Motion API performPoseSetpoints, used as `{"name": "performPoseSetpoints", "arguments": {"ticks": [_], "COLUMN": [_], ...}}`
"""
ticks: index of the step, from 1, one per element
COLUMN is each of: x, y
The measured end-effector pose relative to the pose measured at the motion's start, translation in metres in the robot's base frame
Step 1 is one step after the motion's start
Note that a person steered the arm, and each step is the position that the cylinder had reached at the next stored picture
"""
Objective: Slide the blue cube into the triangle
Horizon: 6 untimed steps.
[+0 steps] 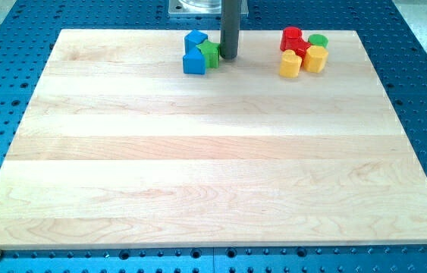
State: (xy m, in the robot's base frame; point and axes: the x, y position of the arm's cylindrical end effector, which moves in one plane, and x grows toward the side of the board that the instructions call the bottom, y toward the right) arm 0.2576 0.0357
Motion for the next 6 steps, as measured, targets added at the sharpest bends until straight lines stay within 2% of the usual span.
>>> {"name": "performPoseSetpoints", "arguments": {"ticks": [1,2,3,4,6], "x": [-0.025,-0.046,-0.053,-0.038,0.035], "y": [0.020,0.017,-0.038,-0.090,-0.092]}}
